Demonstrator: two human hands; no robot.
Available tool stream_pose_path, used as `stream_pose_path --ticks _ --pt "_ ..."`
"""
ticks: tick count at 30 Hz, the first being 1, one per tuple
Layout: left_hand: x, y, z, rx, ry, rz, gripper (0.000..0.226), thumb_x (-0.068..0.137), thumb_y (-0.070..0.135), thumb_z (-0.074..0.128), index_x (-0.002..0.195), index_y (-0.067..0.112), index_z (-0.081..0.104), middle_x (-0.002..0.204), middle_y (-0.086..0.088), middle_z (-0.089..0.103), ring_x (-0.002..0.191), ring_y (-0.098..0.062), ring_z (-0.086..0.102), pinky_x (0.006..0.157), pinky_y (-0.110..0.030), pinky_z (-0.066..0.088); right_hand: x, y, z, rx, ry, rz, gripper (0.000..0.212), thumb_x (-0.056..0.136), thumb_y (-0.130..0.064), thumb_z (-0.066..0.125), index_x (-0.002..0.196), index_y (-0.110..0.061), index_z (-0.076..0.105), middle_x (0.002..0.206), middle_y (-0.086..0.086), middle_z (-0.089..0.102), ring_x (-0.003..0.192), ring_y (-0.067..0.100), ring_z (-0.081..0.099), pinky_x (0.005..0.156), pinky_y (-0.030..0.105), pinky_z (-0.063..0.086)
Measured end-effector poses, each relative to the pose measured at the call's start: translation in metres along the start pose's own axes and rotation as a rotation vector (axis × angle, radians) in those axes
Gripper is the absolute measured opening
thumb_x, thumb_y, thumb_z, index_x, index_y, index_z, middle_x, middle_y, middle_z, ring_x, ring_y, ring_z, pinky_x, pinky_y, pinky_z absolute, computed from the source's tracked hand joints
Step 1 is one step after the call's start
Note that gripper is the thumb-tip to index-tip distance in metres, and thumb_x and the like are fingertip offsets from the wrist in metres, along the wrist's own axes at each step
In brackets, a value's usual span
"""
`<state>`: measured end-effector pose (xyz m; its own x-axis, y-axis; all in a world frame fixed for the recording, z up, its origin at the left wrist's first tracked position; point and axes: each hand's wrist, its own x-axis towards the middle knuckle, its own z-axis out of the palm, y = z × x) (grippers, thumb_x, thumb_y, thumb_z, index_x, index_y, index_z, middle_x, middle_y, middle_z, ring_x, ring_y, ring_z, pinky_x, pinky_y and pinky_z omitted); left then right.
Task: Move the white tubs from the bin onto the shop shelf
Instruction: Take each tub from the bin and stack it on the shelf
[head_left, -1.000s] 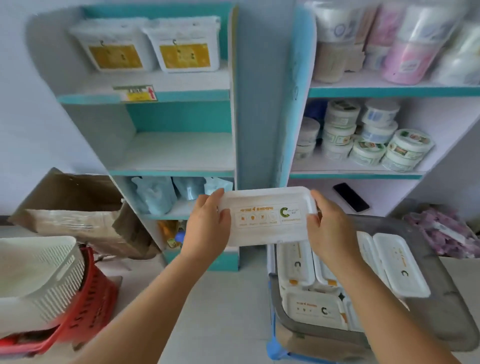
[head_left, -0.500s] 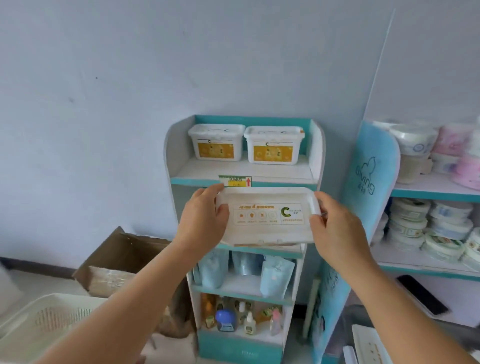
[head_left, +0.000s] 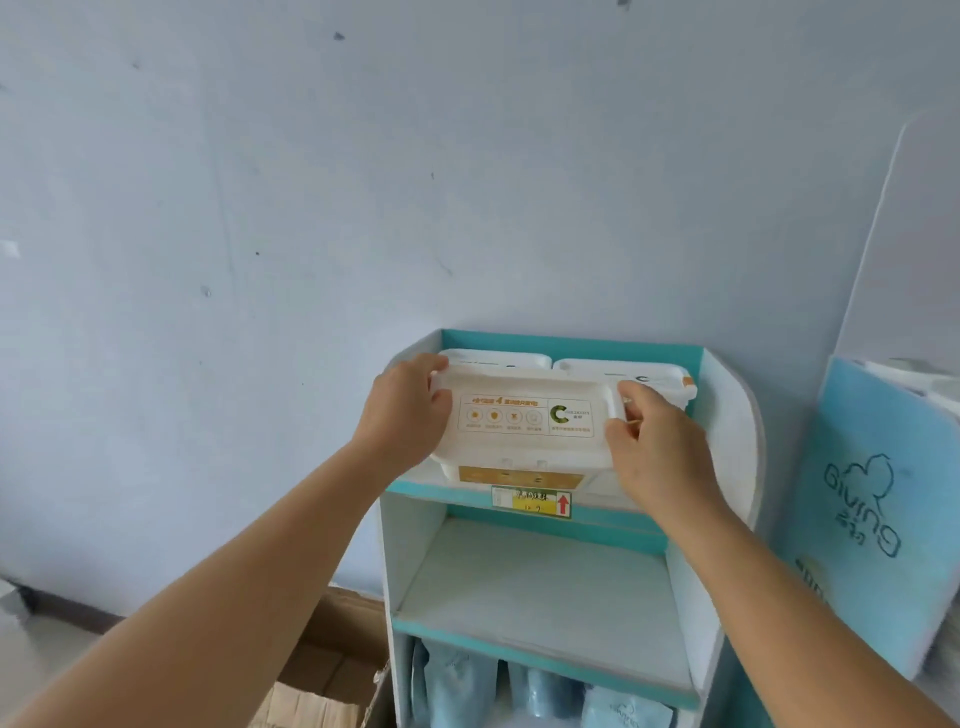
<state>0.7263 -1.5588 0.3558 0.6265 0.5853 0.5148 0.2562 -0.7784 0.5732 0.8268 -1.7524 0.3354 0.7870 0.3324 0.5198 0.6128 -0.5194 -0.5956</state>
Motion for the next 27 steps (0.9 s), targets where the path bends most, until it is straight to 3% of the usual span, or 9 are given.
stream_pose_path --ticks 3,8,14,17,19,22,27 --pt "0.030 -0.008 0.013 0.016 -0.016 -0.028 0.040 0.096 0.012 0.044 0.135 0.018 0.049 0.116 -0.003 0.061 0.093 -0.018 0.055 0.074 -0.026 0.049 0.028 0.001 0.017 0.018 -0.002 -0.003 0.030 0.094 -0.012 0.048 0.124 -0.012 0.054 0.116 0.008 0.064 0.103 0.026 0.059 0.086 0.035 0.050" --pt "0.060 -0.033 0.039 0.074 -0.060 -0.092 0.042 0.094 0.011 0.046 0.135 0.020 0.050 0.121 -0.004 0.061 0.104 -0.023 0.058 0.088 -0.036 0.053 0.055 0.007 0.049 -0.042 -0.077 0.026 0.022 0.095 -0.016 0.049 0.117 -0.016 0.055 0.115 0.004 0.063 0.099 0.019 0.059 0.080 0.029 0.051" --pt "0.071 -0.048 0.050 0.091 -0.132 -0.145 0.034 0.096 0.017 0.049 0.130 0.018 0.054 0.120 -0.002 0.061 0.094 -0.017 0.056 0.081 -0.027 0.052 0.070 0.014 0.071 -0.110 -0.115 0.013 0.014 0.096 -0.025 0.049 0.103 -0.016 0.058 0.105 0.001 0.065 0.085 0.013 0.055 0.073 0.027 0.052" --pt "0.064 -0.044 0.044 0.126 -0.243 -0.082 0.034 0.095 0.037 0.051 0.124 0.021 0.059 0.113 0.003 0.063 0.085 -0.012 0.060 0.073 -0.024 0.053 0.070 0.012 0.073 -0.163 -0.150 -0.028 0.022 0.097 -0.031 0.046 0.108 -0.015 0.057 0.108 0.002 0.064 0.086 0.012 0.054 0.073 0.026 0.051" --pt "0.054 -0.040 0.043 0.172 -0.322 -0.004 0.038 0.090 0.046 0.054 0.121 0.025 0.063 0.118 0.007 0.062 0.091 -0.009 0.060 0.079 -0.026 0.054 0.066 0.010 0.073 -0.161 -0.179 -0.064 0.030 0.097 -0.033 0.045 0.118 -0.015 0.056 0.117 0.001 0.062 0.090 0.011 0.052 0.072 0.020 0.045" --pt "0.043 -0.035 0.043 0.276 -0.341 0.116 0.040 0.089 0.044 0.059 0.125 0.027 0.061 0.131 0.008 0.056 0.108 -0.012 0.055 0.091 -0.027 0.049 0.057 0.004 0.071 -0.177 -0.199 -0.098 0.040 0.097 -0.038 0.046 0.128 -0.015 0.052 0.128 -0.001 0.058 0.105 0.014 0.056 0.075 0.019 0.042" --pt "0.046 -0.036 0.041 0.424 -0.369 0.181 0.033 0.098 0.034 0.046 0.127 0.026 0.059 0.124 0.003 0.061 0.101 -0.017 0.062 0.087 -0.031 0.054 0.051 -0.006 0.066 -0.236 -0.254 -0.115 0.045 0.093 -0.045 0.051 0.128 -0.016 0.054 0.128 -0.003 0.060 0.111 0.015 0.057 0.081 0.024 0.048"
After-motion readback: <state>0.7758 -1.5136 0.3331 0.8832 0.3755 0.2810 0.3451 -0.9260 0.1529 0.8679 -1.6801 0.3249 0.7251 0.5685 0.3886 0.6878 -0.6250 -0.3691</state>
